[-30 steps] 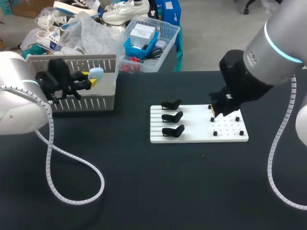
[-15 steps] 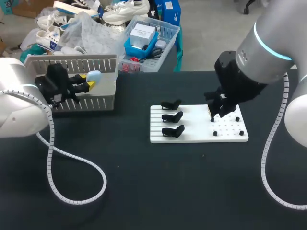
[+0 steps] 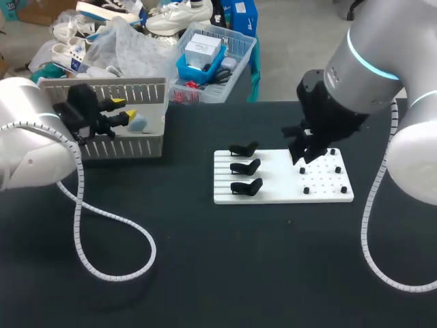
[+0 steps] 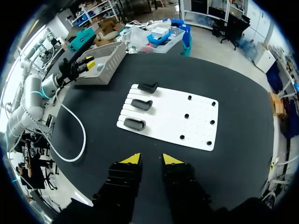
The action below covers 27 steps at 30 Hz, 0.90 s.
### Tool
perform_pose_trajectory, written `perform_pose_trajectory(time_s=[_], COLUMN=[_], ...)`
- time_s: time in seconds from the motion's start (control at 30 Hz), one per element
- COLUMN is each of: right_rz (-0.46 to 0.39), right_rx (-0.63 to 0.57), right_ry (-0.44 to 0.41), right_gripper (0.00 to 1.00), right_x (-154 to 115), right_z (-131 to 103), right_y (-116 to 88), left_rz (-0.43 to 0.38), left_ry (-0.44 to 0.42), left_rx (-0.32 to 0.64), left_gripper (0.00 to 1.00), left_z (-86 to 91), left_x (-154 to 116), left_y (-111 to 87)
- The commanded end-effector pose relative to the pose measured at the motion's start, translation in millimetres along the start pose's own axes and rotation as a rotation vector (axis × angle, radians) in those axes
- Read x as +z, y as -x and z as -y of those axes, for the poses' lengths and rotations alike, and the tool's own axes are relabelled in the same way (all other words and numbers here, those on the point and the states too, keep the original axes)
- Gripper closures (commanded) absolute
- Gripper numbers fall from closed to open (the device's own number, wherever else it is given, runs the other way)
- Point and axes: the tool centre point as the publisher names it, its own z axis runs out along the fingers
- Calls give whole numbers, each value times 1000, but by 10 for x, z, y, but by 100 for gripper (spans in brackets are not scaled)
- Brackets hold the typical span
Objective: Pick up each earbud case from the left stands, insert the matching earbuds, close the lid, and place the case in the box.
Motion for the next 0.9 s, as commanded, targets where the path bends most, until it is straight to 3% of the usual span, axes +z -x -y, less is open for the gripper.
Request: perform_pose_trajectory(time_s=[0.03, 0.27, 0.37, 0.4, 0.43, 0.57, 0.9], right_rz=[5, 11, 7, 4, 5, -2, -14], right_rx=[-1, -16, -26, -27, -24, -29, -29], right_ry=[4, 11, 16, 20, 27, 41, 54], right_gripper=[75, 71, 58, 20, 0, 0, 0], right_x=[0, -4, 9, 18, 22, 28, 36], right_z=[22, 34, 30, 29, 33, 26, 18], right_y=[-2, 20, 42, 51, 60, 82, 79], left_rz=[-4, 57, 86, 94, 104, 70, 93], left_ry=[12, -14, -39, -52, -71, -178, -228], left_rx=[0, 31, 39, 40, 40, 83, 93], left_gripper=[0, 0, 0, 0, 0, 0, 0], left_z=[-7, 77, 176, 217, 252, 395, 766], left_x=[9, -48, -82, -89, -94, -101, -215], left_y=[17, 173, 260, 286, 303, 364, 575])
